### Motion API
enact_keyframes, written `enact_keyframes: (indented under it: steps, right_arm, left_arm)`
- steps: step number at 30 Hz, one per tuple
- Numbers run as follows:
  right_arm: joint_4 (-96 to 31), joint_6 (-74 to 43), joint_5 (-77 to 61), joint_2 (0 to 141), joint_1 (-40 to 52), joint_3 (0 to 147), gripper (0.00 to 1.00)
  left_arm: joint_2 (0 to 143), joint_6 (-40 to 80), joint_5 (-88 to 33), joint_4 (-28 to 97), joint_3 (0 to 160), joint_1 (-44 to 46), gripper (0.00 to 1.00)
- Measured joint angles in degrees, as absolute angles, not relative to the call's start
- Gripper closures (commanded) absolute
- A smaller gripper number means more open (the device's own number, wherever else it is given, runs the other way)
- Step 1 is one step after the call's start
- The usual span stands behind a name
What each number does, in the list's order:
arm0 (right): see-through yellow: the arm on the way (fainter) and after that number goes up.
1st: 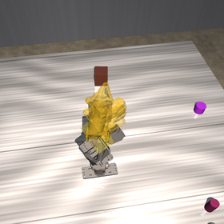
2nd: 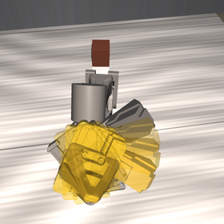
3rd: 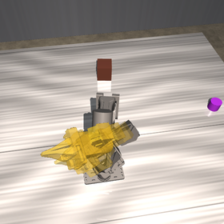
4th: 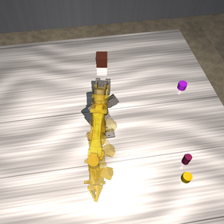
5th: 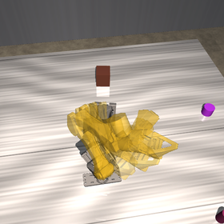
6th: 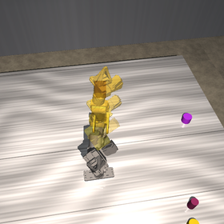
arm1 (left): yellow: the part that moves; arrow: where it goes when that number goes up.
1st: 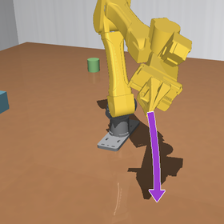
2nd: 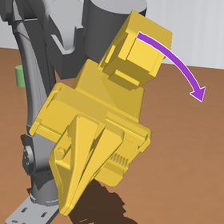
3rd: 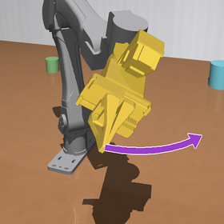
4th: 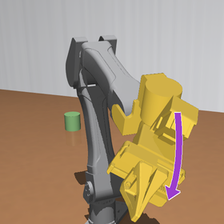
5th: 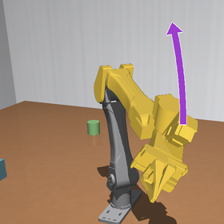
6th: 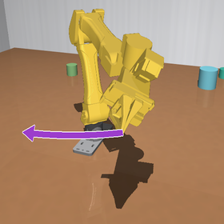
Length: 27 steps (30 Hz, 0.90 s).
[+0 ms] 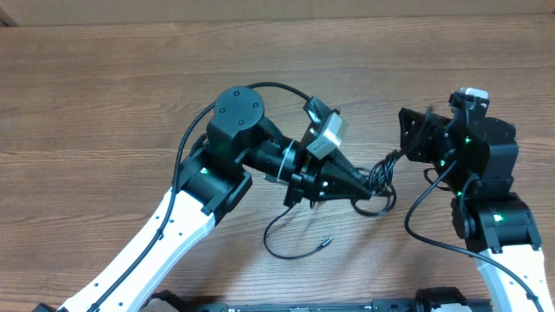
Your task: Untangle cables
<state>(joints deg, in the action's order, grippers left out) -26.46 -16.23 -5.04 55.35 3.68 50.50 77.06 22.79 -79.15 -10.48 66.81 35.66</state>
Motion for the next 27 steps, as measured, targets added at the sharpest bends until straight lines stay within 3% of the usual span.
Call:
enact_keyframes:
  steps: [4, 9, 11, 14, 17, 20, 27]
  right_arm:
    - [-26.6, -16.3, -2.9, 55.2, 3.7, 50.5, 0.41]
    - [-35.6, -16.5, -2.6, 55.2, 3.7, 50.5, 0.32]
    - [-38.1, -16.6, -2.6, 54.9, 3.7, 50.4, 0.30]
    - [-41.6, -16.4, -2.6, 51.9, 3.7, 50.3, 0.18]
    - [-42.1, -16.5, -2.7, 47.4, 3.7, 50.3, 0.16]
    - [-42.1, -16.5, -3.2, 42.6, 3.7, 50.3, 0.16]
    - [-39.0, -7.7, -20.2, 36.2, 3.7, 50.3, 0.16]
  left_arm:
    - [76.9, 23.2, -81.2, -10.5, 66.8, 35.7, 0.96]
    - [76.9, 23.7, -79.9, -10.3, 66.8, 35.1, 0.96]
    - [76.9, 23.9, -77.3, -7.9, 66.9, 33.8, 0.96]
    - [76.9, 23.9, -69.6, 1.0, 67.4, 30.8, 0.96]
    - [76.8, 24.1, -60.0, 11.6, 67.6, 28.4, 0.96]
    - [76.8, 22.8, -54.8, 13.5, 67.6, 27.7, 0.96]
    - [76.8, 5.6, -67.3, 13.7, 67.6, 28.7, 0.96]
